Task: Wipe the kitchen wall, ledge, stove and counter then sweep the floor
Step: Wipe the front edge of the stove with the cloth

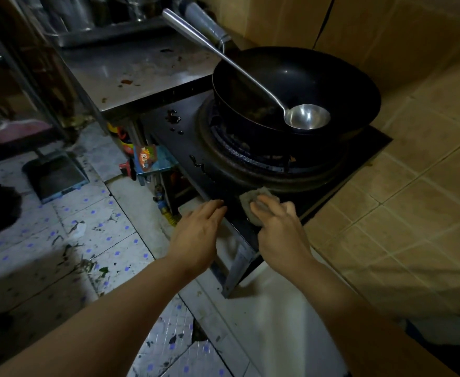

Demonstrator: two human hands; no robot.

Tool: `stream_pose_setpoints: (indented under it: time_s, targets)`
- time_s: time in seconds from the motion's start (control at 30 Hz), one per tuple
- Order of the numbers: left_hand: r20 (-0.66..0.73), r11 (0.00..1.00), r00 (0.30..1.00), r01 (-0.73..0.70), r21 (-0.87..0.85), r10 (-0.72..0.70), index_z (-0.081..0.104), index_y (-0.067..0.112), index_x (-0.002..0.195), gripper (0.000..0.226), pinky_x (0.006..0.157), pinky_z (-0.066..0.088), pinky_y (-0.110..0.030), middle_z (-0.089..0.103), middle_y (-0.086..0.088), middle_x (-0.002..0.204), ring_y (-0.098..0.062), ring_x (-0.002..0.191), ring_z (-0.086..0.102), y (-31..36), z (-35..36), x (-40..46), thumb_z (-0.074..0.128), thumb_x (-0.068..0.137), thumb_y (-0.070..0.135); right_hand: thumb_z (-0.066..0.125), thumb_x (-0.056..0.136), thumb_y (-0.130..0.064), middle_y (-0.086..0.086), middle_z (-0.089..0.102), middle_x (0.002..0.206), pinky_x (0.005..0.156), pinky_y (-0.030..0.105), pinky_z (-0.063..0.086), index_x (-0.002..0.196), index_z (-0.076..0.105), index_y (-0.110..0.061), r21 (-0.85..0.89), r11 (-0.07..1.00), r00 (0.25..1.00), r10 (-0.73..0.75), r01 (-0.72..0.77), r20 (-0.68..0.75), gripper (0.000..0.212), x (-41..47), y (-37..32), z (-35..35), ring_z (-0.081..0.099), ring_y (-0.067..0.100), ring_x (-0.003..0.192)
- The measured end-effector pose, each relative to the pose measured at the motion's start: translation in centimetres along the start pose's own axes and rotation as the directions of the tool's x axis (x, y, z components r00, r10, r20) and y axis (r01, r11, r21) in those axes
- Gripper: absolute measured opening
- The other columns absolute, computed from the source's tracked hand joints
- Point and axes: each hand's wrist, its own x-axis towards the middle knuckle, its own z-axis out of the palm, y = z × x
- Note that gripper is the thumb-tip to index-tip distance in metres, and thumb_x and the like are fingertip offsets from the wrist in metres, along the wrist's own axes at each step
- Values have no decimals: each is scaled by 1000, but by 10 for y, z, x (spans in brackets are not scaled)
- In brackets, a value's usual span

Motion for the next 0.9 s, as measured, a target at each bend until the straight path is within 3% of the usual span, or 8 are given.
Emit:
stream_pose_setpoints:
  time_s: [0.1,0.2,0.37,0.47,0.57,0.67,0.73,0.9]
  targets:
    - [64,1000,998,20,-1,-20,11,21,151,80,116,21,-33,3,5,159,-16,145,12,-1,2,-8,46,84,-4,45,88,-8,-7,22,152,95,35,40,144,35,-20,-95,995,998,0,7,71,58,-21,-7,0,31,23,119]
    - [110,999,993,37,5,-37,6,23,151,83,116,19,-36,-3,6,159,-17,146,8,-2,1,-9,46,84,-4,46,88,-4,-3,27,151,99,38,40,142,39,-19,9,1000,998,17,-18,54,57,-11,-8,0,31,25,121]
    - [121,996,991,43,79,-53,9,23,151,81,114,24,-37,1,5,159,-18,144,12,-1,-1,-7,52,85,2,43,90,-3,-5,16,155,111,33,28,145,32,-18,0,997,994,73,-73,80,58,19,-18,-2,16,25,134]
    - [102,993,990,87,82,-96,13,21,151,76,114,21,-36,7,1,159,-19,144,14,3,-2,-8,53,88,7,44,93,-19,-5,-5,158,116,38,20,150,11,-16,-52,997,976,75,-66,202,66,-2,-29,-4,-2,27,143]
    - [86,991,990,110,75,-116,17,19,150,73,115,23,-36,16,-2,157,-20,143,18,4,-4,-8,55,88,10,50,91,-16,-5,-16,157,119,39,13,151,1,-18,20,1000,945,-4,-3,328,77,-18,-20,-12,-10,24,143]
    - [88,992,990,108,62,-114,21,19,149,71,115,26,-38,20,-2,156,-20,142,21,6,-6,-9,56,87,11,50,89,-4,-8,-11,157,118,33,14,151,9,-19,86,995,933,-80,53,350,76,-14,2,-20,-3,20,141]
    - [82,992,990,110,55,-114,21,19,149,70,115,26,-37,21,-1,155,-20,142,21,7,-7,-11,55,88,11,52,91,-7,-8,-3,157,115,29,17,151,16,-18,104,991,945,-111,83,306,71,-13,9,-21,7,20,136]
    - [77,989,987,133,72,-138,18,17,149,70,112,24,-33,16,-2,156,-20,141,20,5,-8,-18,53,89,10,52,92,-8,4,15,151,107,26,30,145,31,-16,-15,998,988,-61,64,140,58,-16,-13,-2,19,20,131]
